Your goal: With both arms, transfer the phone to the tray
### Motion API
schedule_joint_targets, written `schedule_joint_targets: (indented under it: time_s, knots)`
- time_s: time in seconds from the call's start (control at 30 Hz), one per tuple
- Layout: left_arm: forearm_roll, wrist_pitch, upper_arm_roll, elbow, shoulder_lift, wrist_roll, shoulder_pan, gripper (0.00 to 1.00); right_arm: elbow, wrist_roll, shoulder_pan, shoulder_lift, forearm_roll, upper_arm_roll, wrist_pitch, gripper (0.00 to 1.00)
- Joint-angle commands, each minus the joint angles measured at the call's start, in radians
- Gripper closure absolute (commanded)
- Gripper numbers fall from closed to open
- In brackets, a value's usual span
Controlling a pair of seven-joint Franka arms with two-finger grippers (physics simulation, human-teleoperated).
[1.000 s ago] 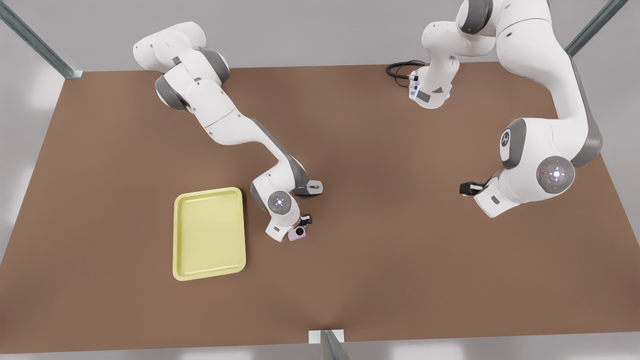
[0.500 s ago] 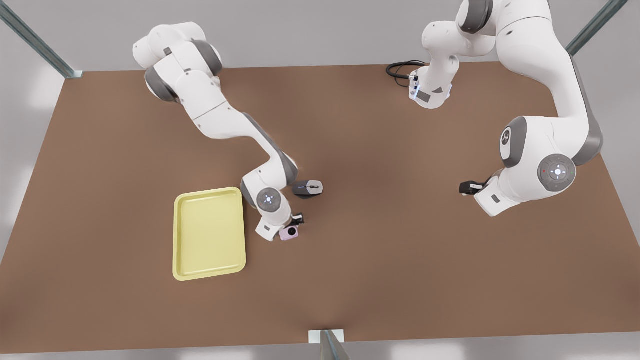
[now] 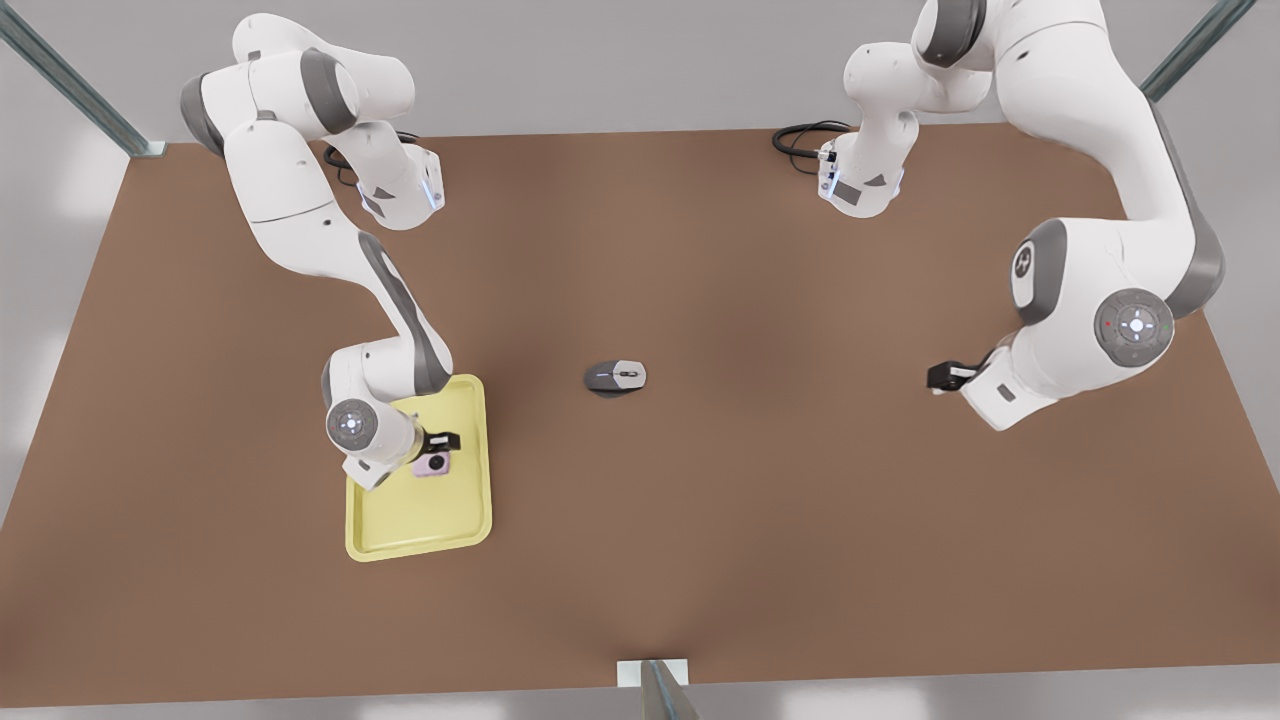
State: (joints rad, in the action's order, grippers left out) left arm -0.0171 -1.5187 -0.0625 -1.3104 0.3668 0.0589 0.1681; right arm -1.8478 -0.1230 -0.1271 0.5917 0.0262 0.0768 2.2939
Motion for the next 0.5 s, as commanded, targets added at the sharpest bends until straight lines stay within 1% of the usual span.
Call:
schedule_joint_targets:
  time_s: [0.0, 0.03, 0.1, 0.13, 0.17, 0.2, 0.23, 0.27, 0.3, 0.37, 0.4, 0.47]
  knots:
    - [-0.001, -0.002, 0.000, 0.016, -0.002, -0.070, -0.001, 0.00, 0.004, 0.296, 0.000, -0.016, 0.000, 0.000, -0.008, 0.00]
    - [-0.001, -0.002, 0.001, 0.017, -0.003, -0.070, 0.001, 0.00, 0.009, 0.296, -0.003, -0.061, 0.000, 0.000, -0.014, 0.00]
    - [-0.006, -0.002, 0.001, 0.031, -0.003, -0.068, 0.001, 0.00, 0.041, 0.290, -0.006, -0.202, -0.005, -0.002, -0.168, 0.00]
    - [-0.007, -0.002, 0.001, 0.031, -0.003, -0.070, 0.001, 0.00, 0.041, 0.292, 0.000, -0.271, -0.017, -0.037, -0.211, 0.00]
    - [-0.007, -0.002, 0.001, 0.031, -0.003, -0.068, 0.001, 0.00, 0.084, 0.292, 0.006, -0.331, -0.023, -0.074, -0.284, 0.00]
    - [-0.007, -0.002, 0.001, 0.031, -0.003, -0.067, 0.001, 0.00, 0.248, 0.296, 0.053, -0.348, -0.023, -0.091, -0.534, 0.00]
    - [-0.007, -0.002, 0.001, 0.031, -0.003, -0.067, 0.001, 0.00, 0.315, 0.301, 0.106, -0.372, -0.022, -0.091, -0.626, 0.00]
    - [-0.007, -0.002, 0.001, 0.031, -0.003, -0.068, 0.001, 0.00, 0.370, 0.304, 0.110, -0.414, -0.023, -0.103, -0.665, 0.00]
    - [-0.007, -0.002, 0.001, 0.031, -0.003, -0.068, 0.001, 0.00, 0.449, 0.301, 0.116, -0.420, -0.023, -0.104, -0.820, 0.00]
    - [-0.009, -0.002, 0.003, 0.031, -0.002, -0.073, 0.001, 0.00, 0.467, 0.302, 0.159, -0.426, -0.020, -0.097, -0.831, 0.00]
    - [-0.009, -0.002, 0.003, 0.031, -0.002, -0.071, 0.001, 0.00, 0.466, 0.302, 0.196, -0.409, -0.028, -0.075, -0.820, 0.00]
    - [-0.009, -0.002, 0.003, 0.031, 0.000, -0.073, 0.001, 0.00, 0.472, 0.302, 0.192, -0.417, -0.011, -0.075, -0.826, 0.00]
